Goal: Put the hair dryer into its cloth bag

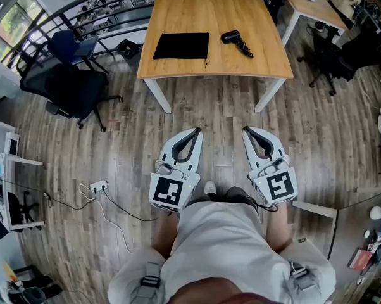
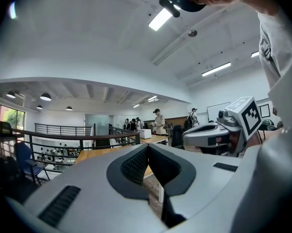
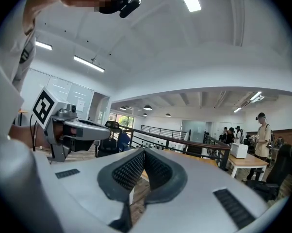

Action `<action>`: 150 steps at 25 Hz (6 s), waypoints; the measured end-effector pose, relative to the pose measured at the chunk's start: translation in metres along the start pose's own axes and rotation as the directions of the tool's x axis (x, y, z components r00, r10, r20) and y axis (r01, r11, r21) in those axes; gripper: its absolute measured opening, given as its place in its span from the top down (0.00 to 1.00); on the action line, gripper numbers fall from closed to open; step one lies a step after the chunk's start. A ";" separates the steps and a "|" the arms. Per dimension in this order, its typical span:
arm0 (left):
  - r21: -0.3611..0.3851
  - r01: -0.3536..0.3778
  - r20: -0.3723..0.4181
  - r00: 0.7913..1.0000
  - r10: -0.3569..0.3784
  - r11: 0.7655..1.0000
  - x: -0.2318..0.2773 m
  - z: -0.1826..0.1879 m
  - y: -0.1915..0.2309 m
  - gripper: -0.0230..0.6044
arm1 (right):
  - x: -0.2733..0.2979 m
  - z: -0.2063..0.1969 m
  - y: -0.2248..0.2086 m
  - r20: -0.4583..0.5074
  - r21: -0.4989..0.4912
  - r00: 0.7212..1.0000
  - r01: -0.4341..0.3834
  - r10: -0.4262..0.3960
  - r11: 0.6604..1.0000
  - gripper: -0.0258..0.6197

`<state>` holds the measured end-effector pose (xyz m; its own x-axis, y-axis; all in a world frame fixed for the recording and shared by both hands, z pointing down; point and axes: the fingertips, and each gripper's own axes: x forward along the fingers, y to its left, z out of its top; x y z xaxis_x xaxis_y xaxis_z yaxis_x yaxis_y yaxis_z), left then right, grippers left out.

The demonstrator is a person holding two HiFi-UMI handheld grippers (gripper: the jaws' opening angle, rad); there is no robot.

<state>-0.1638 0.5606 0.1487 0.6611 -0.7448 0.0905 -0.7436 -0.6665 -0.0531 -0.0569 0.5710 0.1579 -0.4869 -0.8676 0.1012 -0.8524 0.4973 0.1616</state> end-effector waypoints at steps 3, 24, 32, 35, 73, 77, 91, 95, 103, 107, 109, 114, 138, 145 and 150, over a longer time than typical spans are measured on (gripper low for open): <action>-0.009 0.000 0.004 1.000 0.000 1.000 0.003 0.000 0.007 0.93 | 0.008 0.002 0.000 -0.009 -0.009 1.000 0.000 0.000 1.000 0.93; 0.002 -0.043 -0.042 0.998 0.043 0.999 0.094 0.000 0.037 0.93 | 0.067 -0.014 -0.079 -0.013 0.000 0.999 -0.047 0.047 0.999 0.93; 0.012 -0.088 -0.052 0.995 0.088 0.996 0.144 0.008 0.047 0.93 | 0.098 -0.017 -0.126 0.013 0.012 0.996 -0.089 0.089 0.996 0.93; 0.019 -0.100 -0.054 0.993 0.101 0.995 0.157 0.010 0.046 0.93 | 0.103 -0.016 -0.138 0.025 0.019 0.995 -0.102 0.101 0.995 0.93; -0.004 0.060 -0.024 0.998 -0.060 0.998 0.303 0.005 0.171 0.93 | 0.256 -0.023 -0.224 -0.038 0.001 0.998 0.050 -0.050 0.999 0.93; 0.003 0.089 -0.033 0.995 -0.089 0.996 0.315 0.000 0.186 0.93 | 0.272 -0.025 -0.229 -0.049 0.000 0.995 0.086 -0.086 0.996 0.93; -0.023 0.171 -0.036 0.985 -0.171 0.985 0.366 -0.011 0.204 0.93 | 0.303 -0.040 -0.262 -0.080 0.023 0.985 0.153 -0.151 0.988 0.93; -0.023 0.172 -0.041 0.984 -0.173 0.985 0.384 -0.013 0.207 0.93 | 0.313 -0.045 -0.277 -0.084 0.027 0.985 0.156 -0.153 0.987 0.93; -0.027 0.162 -0.043 0.986 -0.163 0.987 0.440 -0.012 0.218 0.93 | 0.343 -0.052 -0.325 -0.082 0.025 0.987 0.140 -0.138 0.990 0.93; -0.024 0.159 -0.047 0.986 -0.160 0.987 0.470 -0.012 0.221 0.93 | 0.356 -0.058 -0.353 -0.080 0.024 0.988 0.137 -0.135 0.990 0.93; -0.022 0.159 -0.052 0.986 -0.160 0.987 0.486 -0.013 0.221 0.93 | 0.362 -0.062 -0.366 -0.081 0.023 0.988 0.134 -0.132 0.991 0.93; -0.034 0.159 -0.079 0.984 -0.161 0.987 0.523 -0.016 0.219 0.93 | 0.373 -0.074 -0.400 -0.104 0.040 0.987 0.127 -0.122 0.991 0.93; -0.110 0.137 -0.280 0.946 -0.163 0.984 0.620 -0.095 0.224 0.93 | 0.429 -0.188 -0.470 -0.327 0.112 0.945 0.036 0.002 0.993 0.93; -0.123 0.185 -0.316 0.924 -0.215 0.975 0.630 -0.123 0.221 0.93 | 0.431 -0.217 -0.466 -0.381 0.130 0.924 0.069 -0.015 0.989 0.93; -0.126 0.216 -0.332 0.911 -0.246 0.968 0.640 -0.143 0.220 0.93 | 0.433 -0.244 -0.460 -0.422 0.135 0.907 0.075 -0.011 0.988 0.93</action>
<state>0.0815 -0.0574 0.3374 0.7517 -0.5036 0.4259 -0.5901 -0.8019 0.0934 0.1708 -0.0321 0.3665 -0.3519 -0.7889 0.5038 -0.9043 0.4254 0.0344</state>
